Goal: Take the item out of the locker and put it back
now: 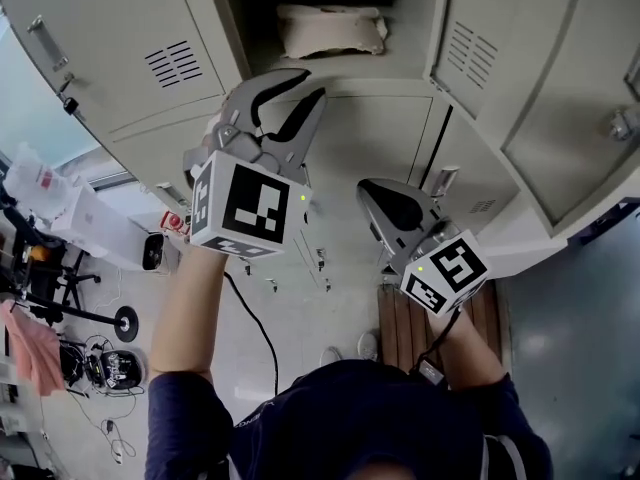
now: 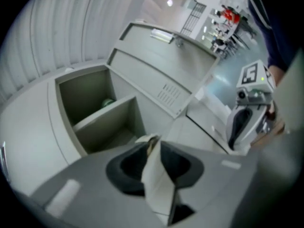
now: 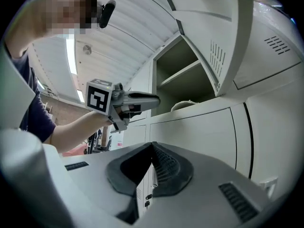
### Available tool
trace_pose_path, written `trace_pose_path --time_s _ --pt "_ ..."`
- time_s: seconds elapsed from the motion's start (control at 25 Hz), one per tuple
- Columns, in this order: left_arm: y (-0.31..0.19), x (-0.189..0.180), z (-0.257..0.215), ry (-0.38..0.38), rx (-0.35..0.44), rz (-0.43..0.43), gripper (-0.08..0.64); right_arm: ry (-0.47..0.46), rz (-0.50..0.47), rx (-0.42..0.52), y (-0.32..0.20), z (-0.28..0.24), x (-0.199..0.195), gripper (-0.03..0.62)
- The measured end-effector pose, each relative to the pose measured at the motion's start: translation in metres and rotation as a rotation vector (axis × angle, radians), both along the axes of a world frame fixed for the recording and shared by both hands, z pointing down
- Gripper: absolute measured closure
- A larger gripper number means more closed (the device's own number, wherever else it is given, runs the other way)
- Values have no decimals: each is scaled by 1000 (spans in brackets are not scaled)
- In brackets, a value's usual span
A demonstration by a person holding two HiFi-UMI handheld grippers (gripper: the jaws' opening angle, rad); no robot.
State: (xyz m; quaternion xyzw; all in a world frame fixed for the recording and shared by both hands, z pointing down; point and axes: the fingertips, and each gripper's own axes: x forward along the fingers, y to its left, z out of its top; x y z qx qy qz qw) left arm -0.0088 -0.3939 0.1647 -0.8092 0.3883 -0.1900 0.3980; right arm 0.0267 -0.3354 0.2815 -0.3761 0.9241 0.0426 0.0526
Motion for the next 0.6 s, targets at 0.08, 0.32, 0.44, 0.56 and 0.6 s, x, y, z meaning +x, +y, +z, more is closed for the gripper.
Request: trace_pose_path --time_s 0.08,0.32,0.44,0.56,0.6 --pt "8 -12 9 62 -34 22 481 9 8 -2 6 1 -6 588" --pt "30 -39 35 219 -143 100 507 25 43 -3 24 2 -25 588" --pt "41 -49 47 297 -191 135 520 28 68 -5 34 2 -32 588" --pt "52 -56 58 365 -236 164 533 32 86 -10 44 4 -37 588" --pt "55 -57 61 382 -250 172 535 35 90 -11 47 4 -38 588"
